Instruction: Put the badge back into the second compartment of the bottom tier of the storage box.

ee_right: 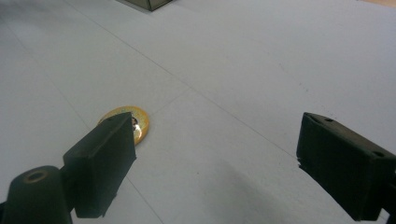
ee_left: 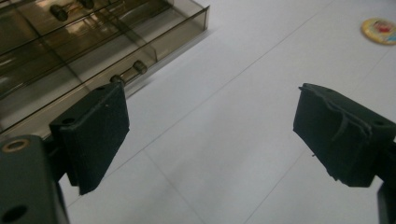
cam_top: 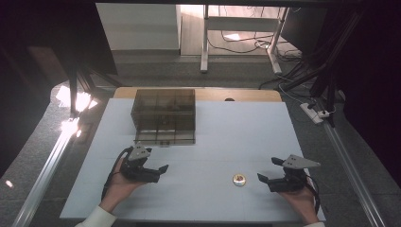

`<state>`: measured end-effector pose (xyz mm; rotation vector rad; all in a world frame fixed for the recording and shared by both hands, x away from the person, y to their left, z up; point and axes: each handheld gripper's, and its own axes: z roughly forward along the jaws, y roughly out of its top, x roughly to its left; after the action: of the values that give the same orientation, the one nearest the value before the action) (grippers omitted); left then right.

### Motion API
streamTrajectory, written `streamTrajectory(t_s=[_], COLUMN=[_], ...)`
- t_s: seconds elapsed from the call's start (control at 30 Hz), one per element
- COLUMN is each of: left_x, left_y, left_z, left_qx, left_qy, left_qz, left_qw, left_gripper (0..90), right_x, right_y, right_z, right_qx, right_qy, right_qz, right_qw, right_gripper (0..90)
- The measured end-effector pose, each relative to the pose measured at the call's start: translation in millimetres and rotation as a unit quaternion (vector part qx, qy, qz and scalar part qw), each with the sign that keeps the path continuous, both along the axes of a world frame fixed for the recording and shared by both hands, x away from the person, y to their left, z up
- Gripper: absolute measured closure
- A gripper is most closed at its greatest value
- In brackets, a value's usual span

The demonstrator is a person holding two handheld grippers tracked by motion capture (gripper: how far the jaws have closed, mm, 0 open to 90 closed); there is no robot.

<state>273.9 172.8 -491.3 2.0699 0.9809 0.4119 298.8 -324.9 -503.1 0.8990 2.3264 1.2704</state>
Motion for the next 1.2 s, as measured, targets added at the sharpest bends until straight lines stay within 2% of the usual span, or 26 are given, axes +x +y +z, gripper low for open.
streamTrajectory(t_s=[0.07, 0.2, 0.4, 0.67, 1.0, 1.2], left_x=[2.2, 6.0, 8.1, 10.8, 19.3, 23.0], left_y=[-1.9, -12.2, -32.3, -51.4, -69.0, -81.1], left_z=[2.5, 6.4, 14.5, 24.8, 27.0, 25.6], left_qx=[-0.005, -0.002, 0.003, 0.01, 0.003, 0.01], left_qy=[0.0, 0.0, 0.0, -0.005, -0.003, 0.001], left_qz=[-0.004, -0.02, -0.047, -0.068, -0.08, -0.091], left_qw=[1.0, 0.9998, 0.9989, 0.9977, 0.9968, 0.9958], left_gripper=[11.0, 10.9, 11.0, 11.0, 11.0, 11.0], right_x=[-0.1, 0.4, 0.4, 0.3, 1.2, 1.7], right_y=[0.0, 0.5, 0.0, -0.5, -0.7, 0.0], right_z=[0.1, -1.1, -1.0, -1.2, -1.7, -2.9], right_qx=[-0.007, -0.013, -0.011, -0.009, -0.018, -0.019], right_qy=[0.0, 0.0, 0.0, -0.003, -0.001, -0.002], right_qz=[-0.002, -0.002, -0.004, -0.006, -0.006, -0.008], right_qw=[1.0, 0.9999, 0.9999, 0.9999, 0.9998, 0.9998], right_gripper=[11.6, 11.6, 11.7, 11.8, 11.8, 12.0])
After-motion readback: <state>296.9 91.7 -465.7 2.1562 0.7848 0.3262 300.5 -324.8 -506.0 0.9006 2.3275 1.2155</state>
